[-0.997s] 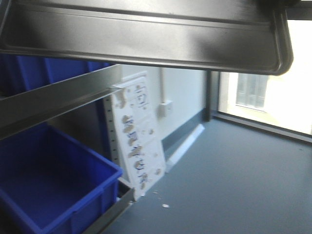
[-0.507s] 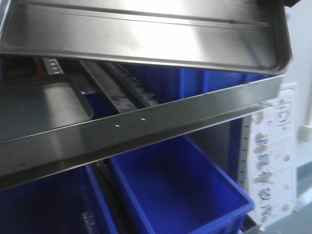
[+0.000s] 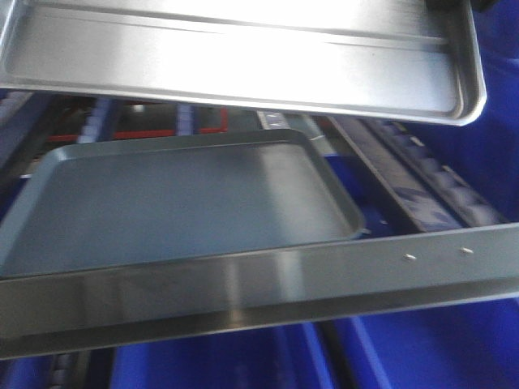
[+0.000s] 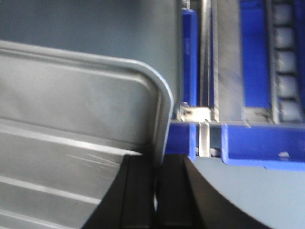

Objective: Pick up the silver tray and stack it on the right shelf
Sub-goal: 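Position the held tray above the grey-blue tray on the shelf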

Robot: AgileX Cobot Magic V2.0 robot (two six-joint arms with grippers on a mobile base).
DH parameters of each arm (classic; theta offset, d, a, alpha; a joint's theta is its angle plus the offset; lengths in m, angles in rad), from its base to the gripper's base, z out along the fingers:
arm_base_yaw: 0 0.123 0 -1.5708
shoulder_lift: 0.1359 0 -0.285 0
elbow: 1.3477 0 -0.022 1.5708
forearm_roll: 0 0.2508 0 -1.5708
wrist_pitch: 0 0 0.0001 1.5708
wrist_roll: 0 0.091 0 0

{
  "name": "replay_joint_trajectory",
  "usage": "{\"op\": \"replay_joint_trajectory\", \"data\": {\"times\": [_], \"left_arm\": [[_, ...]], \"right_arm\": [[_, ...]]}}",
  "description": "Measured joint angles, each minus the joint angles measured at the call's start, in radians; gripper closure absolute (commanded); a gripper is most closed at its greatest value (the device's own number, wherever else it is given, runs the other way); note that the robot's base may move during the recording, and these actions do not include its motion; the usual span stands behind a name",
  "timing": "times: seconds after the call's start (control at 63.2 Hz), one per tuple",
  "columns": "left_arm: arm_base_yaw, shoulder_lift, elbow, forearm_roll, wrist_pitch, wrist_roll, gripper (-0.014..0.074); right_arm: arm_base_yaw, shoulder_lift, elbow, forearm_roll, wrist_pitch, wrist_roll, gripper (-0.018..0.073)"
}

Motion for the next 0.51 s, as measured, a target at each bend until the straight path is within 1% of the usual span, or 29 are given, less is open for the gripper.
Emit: {"op": "replay_joint_trajectory", "data": {"times": [0.507], "left_arm": [[0.0,-0.002,0.0,0.0,0.0,0.0,0.0697]], "right_arm": [[0.0,0.0,0.0,0.0,-0.001,0.0,0.0503]]}}
